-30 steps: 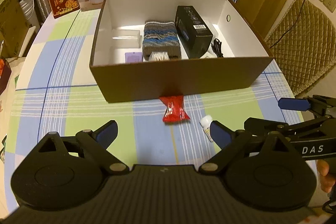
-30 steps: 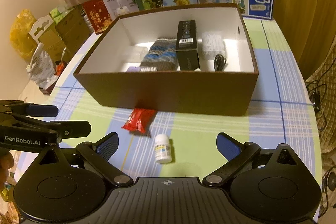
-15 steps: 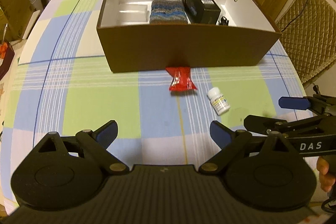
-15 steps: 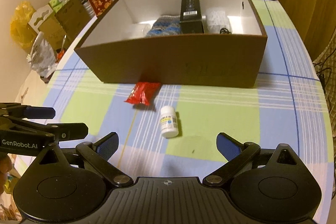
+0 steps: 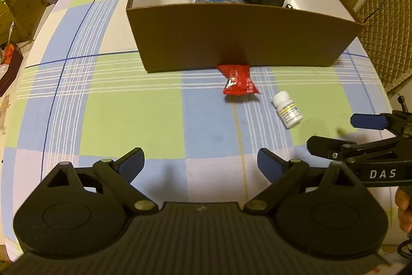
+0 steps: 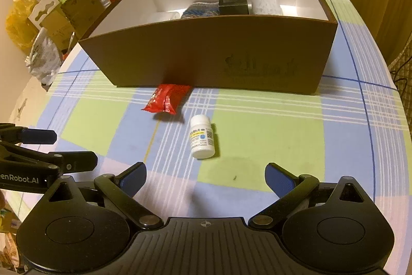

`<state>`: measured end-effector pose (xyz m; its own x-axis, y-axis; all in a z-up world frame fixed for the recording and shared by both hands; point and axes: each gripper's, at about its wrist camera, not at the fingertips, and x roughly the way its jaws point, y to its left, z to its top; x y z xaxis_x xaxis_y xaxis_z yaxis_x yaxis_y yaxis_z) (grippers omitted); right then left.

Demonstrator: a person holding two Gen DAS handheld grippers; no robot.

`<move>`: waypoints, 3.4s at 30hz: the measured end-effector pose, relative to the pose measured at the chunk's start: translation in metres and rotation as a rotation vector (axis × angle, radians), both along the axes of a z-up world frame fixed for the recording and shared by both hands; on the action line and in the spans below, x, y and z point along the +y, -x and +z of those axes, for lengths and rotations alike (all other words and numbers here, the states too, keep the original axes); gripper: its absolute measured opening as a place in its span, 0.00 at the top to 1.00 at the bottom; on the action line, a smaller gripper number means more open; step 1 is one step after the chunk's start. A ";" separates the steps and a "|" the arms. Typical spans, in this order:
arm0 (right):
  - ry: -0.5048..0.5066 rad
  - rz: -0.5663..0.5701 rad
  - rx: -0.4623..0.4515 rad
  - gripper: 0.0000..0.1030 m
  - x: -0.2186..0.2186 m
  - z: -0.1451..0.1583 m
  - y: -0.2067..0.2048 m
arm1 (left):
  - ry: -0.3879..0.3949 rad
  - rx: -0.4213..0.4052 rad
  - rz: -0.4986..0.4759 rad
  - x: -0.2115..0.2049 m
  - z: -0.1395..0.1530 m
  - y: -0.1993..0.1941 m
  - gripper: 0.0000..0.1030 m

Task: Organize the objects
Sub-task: 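Withdraw both tools from the brown box toward the red packet and pill bottle, then grasp the red snack packet with the left tool while the right tool grasps the white pill bottle, then carry the red packet with the left tool into the brown box while the right tool carries the pill bottle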

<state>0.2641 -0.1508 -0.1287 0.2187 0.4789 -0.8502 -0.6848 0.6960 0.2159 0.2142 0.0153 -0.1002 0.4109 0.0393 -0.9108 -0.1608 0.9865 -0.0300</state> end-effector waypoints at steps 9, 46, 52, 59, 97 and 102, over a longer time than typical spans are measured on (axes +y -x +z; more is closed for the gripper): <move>0.007 0.024 -0.060 0.22 0.015 -0.010 0.000 | -0.016 0.019 0.000 0.007 -0.010 -0.006 0.10; 0.075 -0.078 -0.079 0.76 0.013 -0.041 -0.053 | 0.017 -0.112 -0.120 -0.016 -0.034 -0.073 0.24; 0.071 -0.116 -0.076 0.76 0.005 -0.041 -0.062 | 0.026 -0.125 -0.147 -0.024 -0.045 -0.096 0.38; 0.070 -0.121 -0.078 0.76 0.002 -0.040 -0.064 | -0.010 -0.109 -0.161 -0.029 -0.062 -0.112 0.56; 0.075 0.033 -0.069 0.77 0.013 -0.046 -0.026 | 0.008 -0.031 -0.094 -0.003 -0.060 -0.033 0.74; 0.061 0.039 -0.035 0.77 0.006 -0.044 -0.015 | 0.008 -0.035 -0.089 -0.006 -0.057 -0.025 0.74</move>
